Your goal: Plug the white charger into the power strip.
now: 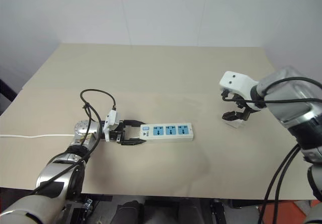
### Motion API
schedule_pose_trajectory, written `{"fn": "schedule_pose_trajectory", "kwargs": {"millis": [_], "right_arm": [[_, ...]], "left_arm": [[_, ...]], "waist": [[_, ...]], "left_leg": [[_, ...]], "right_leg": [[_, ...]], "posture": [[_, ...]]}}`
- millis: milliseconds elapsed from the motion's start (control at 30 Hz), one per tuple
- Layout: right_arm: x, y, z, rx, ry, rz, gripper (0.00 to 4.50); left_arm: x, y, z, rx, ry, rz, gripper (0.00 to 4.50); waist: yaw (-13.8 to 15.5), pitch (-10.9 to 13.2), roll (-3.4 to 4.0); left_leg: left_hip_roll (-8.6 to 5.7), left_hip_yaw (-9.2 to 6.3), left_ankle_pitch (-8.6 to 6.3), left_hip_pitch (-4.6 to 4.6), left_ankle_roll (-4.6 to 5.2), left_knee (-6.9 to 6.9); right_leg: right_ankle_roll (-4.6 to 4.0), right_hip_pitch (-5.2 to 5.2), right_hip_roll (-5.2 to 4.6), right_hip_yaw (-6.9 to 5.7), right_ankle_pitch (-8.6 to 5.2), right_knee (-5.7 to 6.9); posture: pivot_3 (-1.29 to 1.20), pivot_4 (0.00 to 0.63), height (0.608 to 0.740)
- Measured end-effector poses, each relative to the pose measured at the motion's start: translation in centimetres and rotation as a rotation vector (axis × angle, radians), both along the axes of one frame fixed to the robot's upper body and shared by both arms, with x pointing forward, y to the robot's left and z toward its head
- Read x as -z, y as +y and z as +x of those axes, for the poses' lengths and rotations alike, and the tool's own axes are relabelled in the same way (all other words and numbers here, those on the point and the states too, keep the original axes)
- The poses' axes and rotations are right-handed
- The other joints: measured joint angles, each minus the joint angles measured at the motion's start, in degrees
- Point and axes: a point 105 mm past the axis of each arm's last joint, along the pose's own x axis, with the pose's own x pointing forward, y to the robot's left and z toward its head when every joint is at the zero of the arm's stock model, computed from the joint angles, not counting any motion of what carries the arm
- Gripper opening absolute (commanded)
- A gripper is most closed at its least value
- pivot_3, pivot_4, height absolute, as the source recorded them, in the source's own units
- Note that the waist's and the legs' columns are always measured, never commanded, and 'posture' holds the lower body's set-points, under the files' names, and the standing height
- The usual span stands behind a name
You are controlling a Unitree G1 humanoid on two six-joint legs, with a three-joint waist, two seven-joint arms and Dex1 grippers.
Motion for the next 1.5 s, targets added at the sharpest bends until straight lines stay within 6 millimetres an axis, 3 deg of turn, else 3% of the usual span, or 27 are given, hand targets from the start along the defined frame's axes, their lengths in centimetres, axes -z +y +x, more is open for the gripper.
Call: {"fn": "schedule_pose_trajectory", "kwargs": {"millis": [367,1033,1133,1400,1500], "right_arm": [[3.0,-0.5,3.2,0.034,0.114,-0.109,4.5],[4.3,-1.6,3.6,0.113,0.171,-0.091,4.5],[4.7,-1.8,3.7,0.132,0.182,-0.08,3.93],[5.4,-2.2,3.8,0.149,0.195,-0.081,1.18],[5.4,-2.2,3.8,0.145,0.194,-0.074,1.09]], "left_arm": [[0.0,0.0,-0.3,0.012,-0.012,-0.003,3.22],[0.1,0.3,-0.5,0.006,-0.005,-0.008,3.22],[0.2,0.4,-0.5,0.004,-0.004,-0.008,3.22],[0.2,0.7,-0.6,-0.004,-0.005,-0.009,3.22],[0.2,0.9,-0.6,-0.007,-0.006,-0.007,3.22]], "waist": [[-0.09,-0.02,0.04],[-0.57,-0.03,0.1],[-0.67,-0.04,0.11],[-1.25,-0.06,0.15],[-1.54,-0.06,0.15]], "left_leg": [[0.0,0.01,0.0,0.01,0.0,0.0],[0.0,0.01,0.0,0.04,0.0,0.0],[0.0,0.0,0.0,0.06,0.0,0.0],[0.0,0.0,0.0,0.08,0.0,0.0],[0.0,-0.01,0.0,0.15,0.0,0.0]], "right_leg": [[-0.03,-0.06,0.0,-0.01,0.02,0.07],[-0.04,-0.06,0.01,-0.01,0.02,0.14],[-0.05,-0.05,0.01,-0.01,0.02,0.14],[-0.05,-0.03,0.01,-0.01,0.02,0.17],[-0.05,0.03,0.01,-0.01,0.02,0.18]], "posture": [[0.0,0.15,0.74],[0.0,0.15,0.74],[0.0,0.15,0.74],[0.0,0.15,0.74],[0.0,0.15,0.74]]}}
